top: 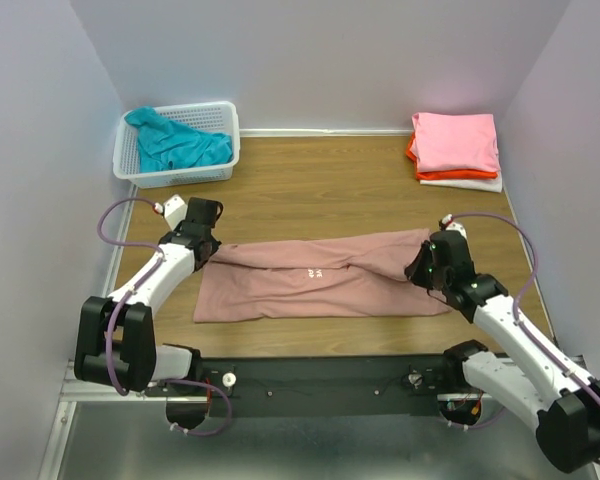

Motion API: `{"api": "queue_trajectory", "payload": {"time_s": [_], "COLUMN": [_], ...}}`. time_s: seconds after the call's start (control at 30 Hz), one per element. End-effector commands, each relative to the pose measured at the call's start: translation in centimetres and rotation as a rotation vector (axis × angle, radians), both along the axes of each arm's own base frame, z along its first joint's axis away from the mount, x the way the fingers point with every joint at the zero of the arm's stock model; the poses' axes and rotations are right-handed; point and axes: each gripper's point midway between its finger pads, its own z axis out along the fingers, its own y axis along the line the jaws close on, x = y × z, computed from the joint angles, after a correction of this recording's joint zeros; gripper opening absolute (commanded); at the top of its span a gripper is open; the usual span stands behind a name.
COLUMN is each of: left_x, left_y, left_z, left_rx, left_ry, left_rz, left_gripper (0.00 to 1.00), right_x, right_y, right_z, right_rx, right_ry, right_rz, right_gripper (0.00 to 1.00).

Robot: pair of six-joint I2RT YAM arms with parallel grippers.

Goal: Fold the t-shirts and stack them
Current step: Fold the tshirt

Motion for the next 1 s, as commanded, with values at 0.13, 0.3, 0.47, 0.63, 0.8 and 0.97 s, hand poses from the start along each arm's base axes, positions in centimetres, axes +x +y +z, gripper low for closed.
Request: {"api": "queue_trajectory", "payload": {"time_s": [0.13,0.3,0.47,0.63,0.8,0.97], "left_x": [-1.0,0.9,2.2,2.7,2.3,0.6], "left_y": [1.9,0.1,-3.5,-7.6,-8.7,-6.5], "left_z": [0.7,3.2,3.6,1.8,-1.9,-4.8], "left_rx": [0.066,-0.008,-0.084,-0.126,-0.111,-0.031], "left_ry": [0.029,-0.052,-0.087,-0.055,0.045,0.139], "left_rz": [0.100,0.024,-0.145,-0.292,-0.337,-0.277], "left_gripper": [0.98,0.98,0.98,0.98,0.98,0.98], "right_x": [-3.7,-2.4,-0.4,1.5,2.6,3.2], "right_y": [2.6,3.0,2.2,3.9,6.0,7.1], "right_z": [-0.2,3.3,3.0,1.4,-0.9,-1.5], "right_rx": [0.253,0.250,0.156,0.138,0.164,0.179], "right_ry": [0.037,-0.053,-0.019,0.063,0.123,0.121], "right_rz": [0.009,0.047,0.014,0.083,0.187,0.245], "right_gripper": [0.89,1.00,1.00,1.00,1.00,1.00]}}
